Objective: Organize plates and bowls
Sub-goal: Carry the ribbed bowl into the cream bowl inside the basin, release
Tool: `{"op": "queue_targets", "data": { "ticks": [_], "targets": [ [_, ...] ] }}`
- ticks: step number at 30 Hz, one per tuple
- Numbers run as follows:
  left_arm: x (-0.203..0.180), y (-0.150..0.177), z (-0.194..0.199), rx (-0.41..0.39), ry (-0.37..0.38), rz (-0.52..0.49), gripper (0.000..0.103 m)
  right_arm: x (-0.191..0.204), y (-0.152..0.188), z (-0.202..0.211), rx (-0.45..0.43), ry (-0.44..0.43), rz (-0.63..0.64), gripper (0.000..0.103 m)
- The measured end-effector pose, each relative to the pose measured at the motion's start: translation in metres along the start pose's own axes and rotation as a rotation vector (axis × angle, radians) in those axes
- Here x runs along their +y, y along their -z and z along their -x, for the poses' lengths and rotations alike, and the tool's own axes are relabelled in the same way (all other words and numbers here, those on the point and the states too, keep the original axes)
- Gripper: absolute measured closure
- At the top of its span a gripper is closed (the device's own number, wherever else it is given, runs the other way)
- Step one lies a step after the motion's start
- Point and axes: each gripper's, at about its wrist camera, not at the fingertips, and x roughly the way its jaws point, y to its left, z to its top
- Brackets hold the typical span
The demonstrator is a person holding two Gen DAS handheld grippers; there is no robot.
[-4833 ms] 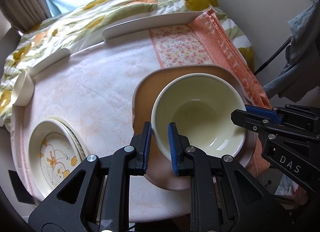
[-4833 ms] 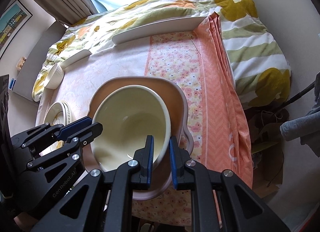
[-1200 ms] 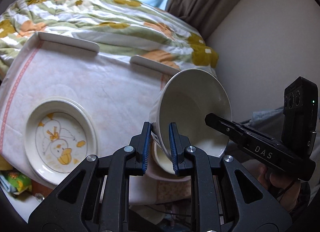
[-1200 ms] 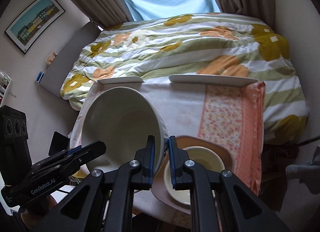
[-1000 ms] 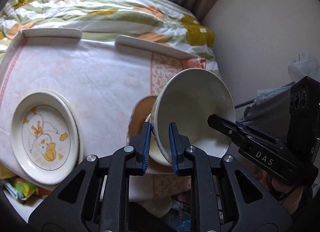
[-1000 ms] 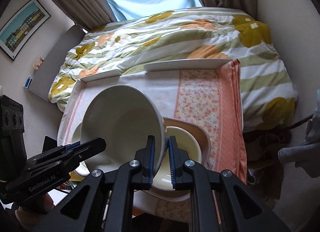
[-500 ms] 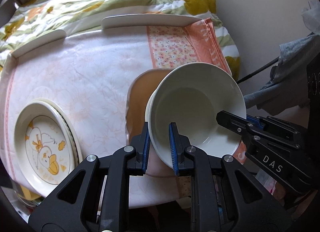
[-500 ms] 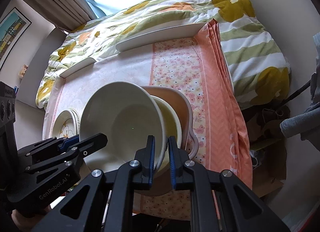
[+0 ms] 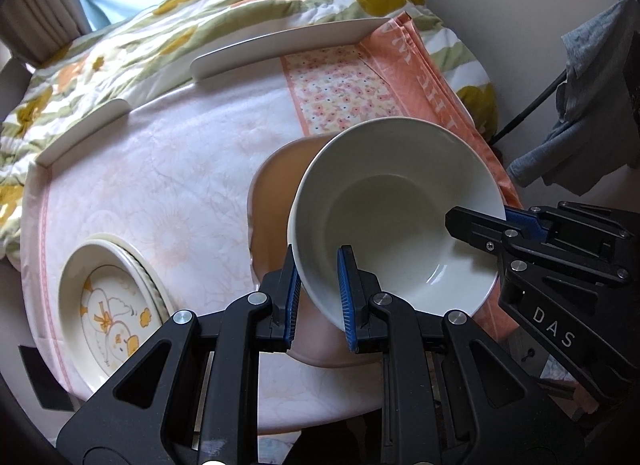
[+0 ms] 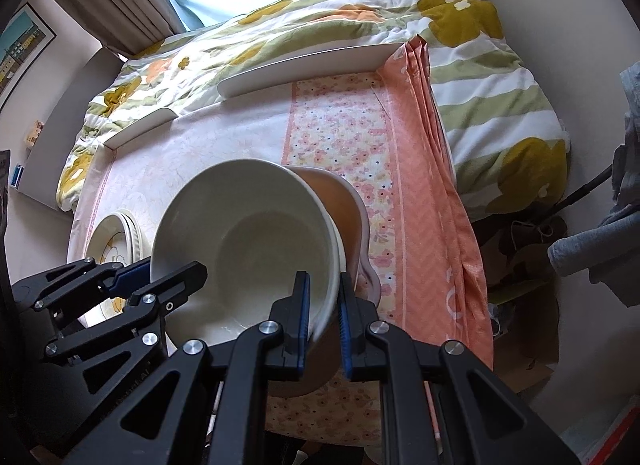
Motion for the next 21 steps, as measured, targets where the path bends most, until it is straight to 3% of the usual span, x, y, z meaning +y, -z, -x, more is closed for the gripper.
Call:
{"op": "queue_targets", "data": {
  "ticks": [11, 21],
  "targets": [
    [0.0040, 0.0007, -0.0074, 0.014, -0.022, -0.001, 0.087, 0.0042, -0.0014, -0.0011, -0.008, 0.019, 0.041, 0.091],
    [0.0086, 0.0005, -0.0020, -0.012, 0.003, 0.022, 0.087, -0.0034, -0.0035, -0.0014, -0.018, -0.009, 0.032, 0.091]
  ]
}}
